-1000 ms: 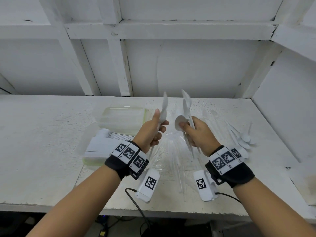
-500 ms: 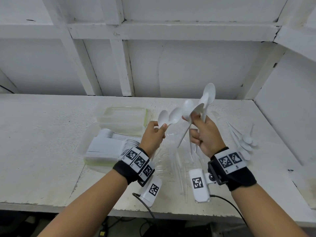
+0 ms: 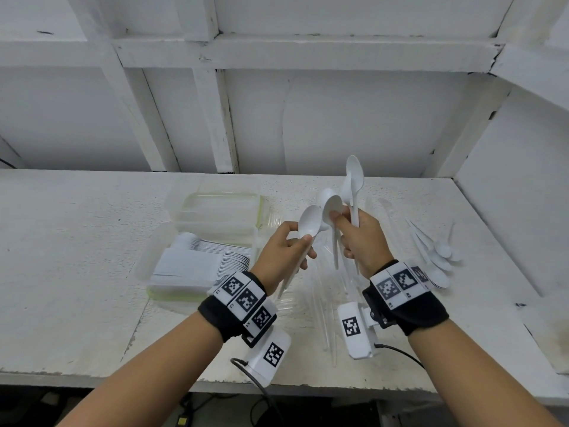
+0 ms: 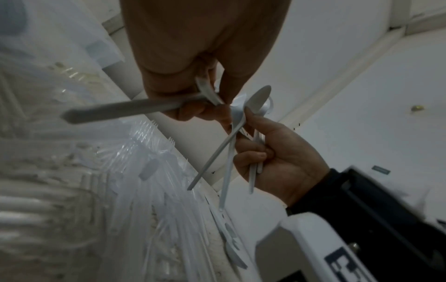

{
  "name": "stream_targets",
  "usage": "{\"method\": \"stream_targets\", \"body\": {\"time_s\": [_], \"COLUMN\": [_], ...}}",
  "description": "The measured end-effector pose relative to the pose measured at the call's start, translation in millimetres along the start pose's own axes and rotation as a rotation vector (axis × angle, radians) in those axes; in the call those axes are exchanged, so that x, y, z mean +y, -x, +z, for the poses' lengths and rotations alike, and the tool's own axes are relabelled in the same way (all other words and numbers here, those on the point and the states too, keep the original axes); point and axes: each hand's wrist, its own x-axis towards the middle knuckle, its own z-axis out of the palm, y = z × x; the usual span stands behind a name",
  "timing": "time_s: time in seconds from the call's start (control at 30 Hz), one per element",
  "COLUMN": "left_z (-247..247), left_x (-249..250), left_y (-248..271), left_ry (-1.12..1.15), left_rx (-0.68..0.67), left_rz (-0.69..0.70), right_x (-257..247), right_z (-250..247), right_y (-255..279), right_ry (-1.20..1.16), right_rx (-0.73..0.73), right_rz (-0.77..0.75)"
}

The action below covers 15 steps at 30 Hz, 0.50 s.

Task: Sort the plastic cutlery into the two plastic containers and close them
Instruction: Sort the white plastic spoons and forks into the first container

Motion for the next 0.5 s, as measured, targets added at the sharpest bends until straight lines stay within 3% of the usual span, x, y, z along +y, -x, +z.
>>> {"method": "stream_targets", "body": {"time_s": [0.23,0.4,0.5], "left_z": [1.0,0.5,3.5], "left_x": [13.6,18.1,15.1], "left_y": [-1.5,-4.5,-2.7], "left_ry": [0.384,0.387,0.323], "left_rx": [-0.015,-0.005,0.005], "left_rz": [-0.246,-0.309,-0.273], "right_x": [4.4,4.4,5.1], "right_z": [4.3,10.1,9.8], "right_y": [4.9,7.6,8.4], "right_ry": [0.004,0.067,0.049], "right_rx": [-0.078,-0.133,-0.114], "right_rz": [-0.057,-0.095,-0.087]}}
